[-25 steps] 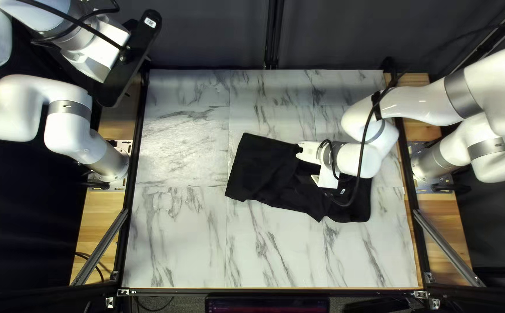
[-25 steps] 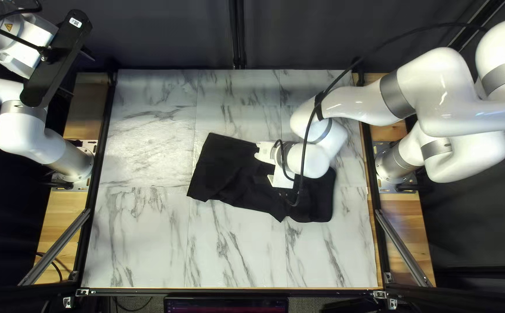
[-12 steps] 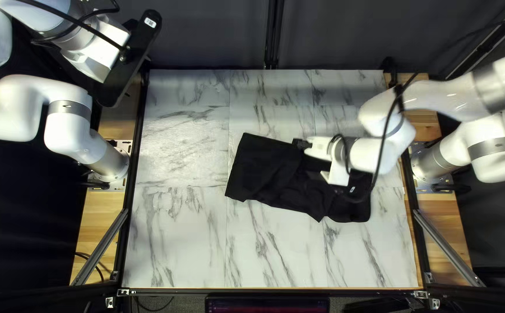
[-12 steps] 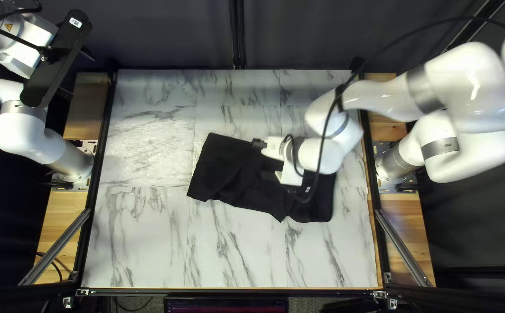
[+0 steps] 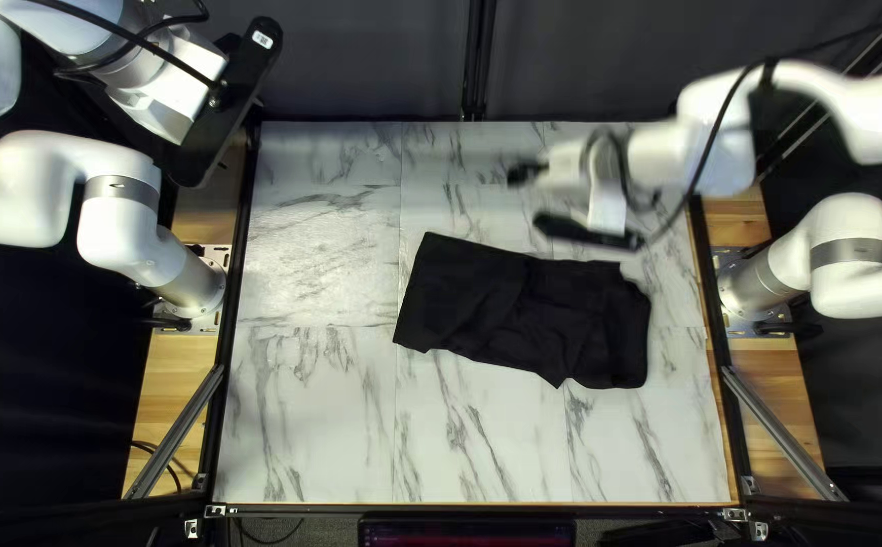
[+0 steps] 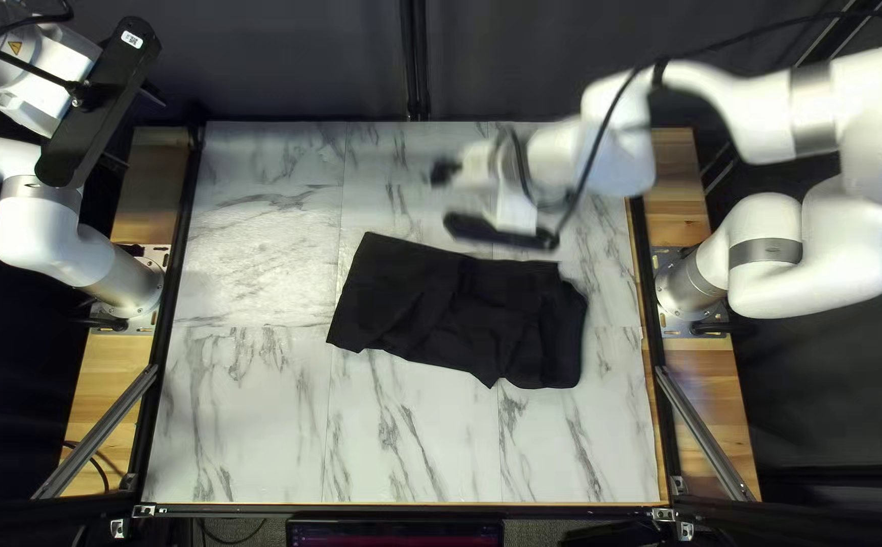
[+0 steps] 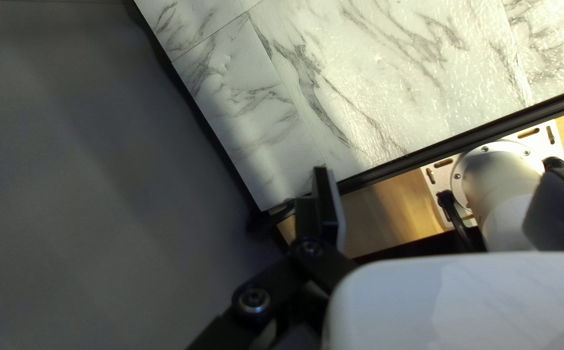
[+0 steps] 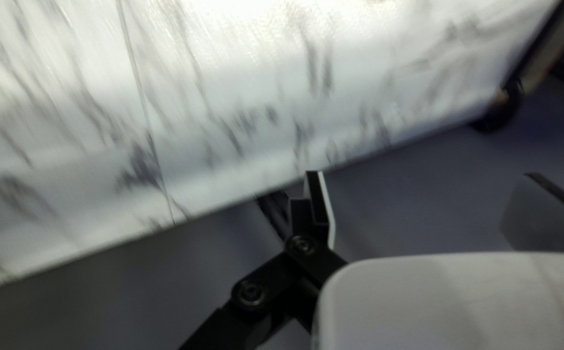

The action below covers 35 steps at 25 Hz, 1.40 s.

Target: Fold t-shirt

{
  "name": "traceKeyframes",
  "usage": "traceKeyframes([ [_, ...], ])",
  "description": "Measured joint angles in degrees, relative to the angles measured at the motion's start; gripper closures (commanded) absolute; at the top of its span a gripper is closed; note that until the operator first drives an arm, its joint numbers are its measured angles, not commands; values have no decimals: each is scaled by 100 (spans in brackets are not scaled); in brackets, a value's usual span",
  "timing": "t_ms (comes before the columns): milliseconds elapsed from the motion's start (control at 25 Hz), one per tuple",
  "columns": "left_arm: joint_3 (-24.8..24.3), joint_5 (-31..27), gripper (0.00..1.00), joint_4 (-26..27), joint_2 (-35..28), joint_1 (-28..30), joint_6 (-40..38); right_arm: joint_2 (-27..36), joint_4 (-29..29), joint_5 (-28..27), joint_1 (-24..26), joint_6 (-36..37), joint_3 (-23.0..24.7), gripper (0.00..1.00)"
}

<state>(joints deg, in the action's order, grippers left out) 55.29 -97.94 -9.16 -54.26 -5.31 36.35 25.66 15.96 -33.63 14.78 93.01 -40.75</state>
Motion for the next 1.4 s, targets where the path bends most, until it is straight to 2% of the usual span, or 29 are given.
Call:
traceKeyframes([
  [320,0,0,0,0,0,0,0,-26,-66,-5,-9,17,-25,0],
  [440,0,0,0,0,0,0,0,-179,-209,-153,-177,-251,-218,0],
  [520,0,0,0,0,0,0,0,-305,-238,-374,-418,-822,-417,0],
  [720,0,0,0,0,0,0,0,-891,-470,-803,-1254,-2972,-1017,0],
  [800,0,0,0,0,0,0,0,-1119,-599,-856,-1474,-3436,-1244,0],
  [1160,0,0,0,0,0,0,0,-1172,-654,-893,-1532,-3575,-1305,0],
  [1280,0,0,0,0,0,0,0,-963,-713,-1112,-1537,-3401,-1243,0],
  [1400,0,0,0,0,0,0,0,-504,-672,-1446,-1716,-3819,-1043,0],
])
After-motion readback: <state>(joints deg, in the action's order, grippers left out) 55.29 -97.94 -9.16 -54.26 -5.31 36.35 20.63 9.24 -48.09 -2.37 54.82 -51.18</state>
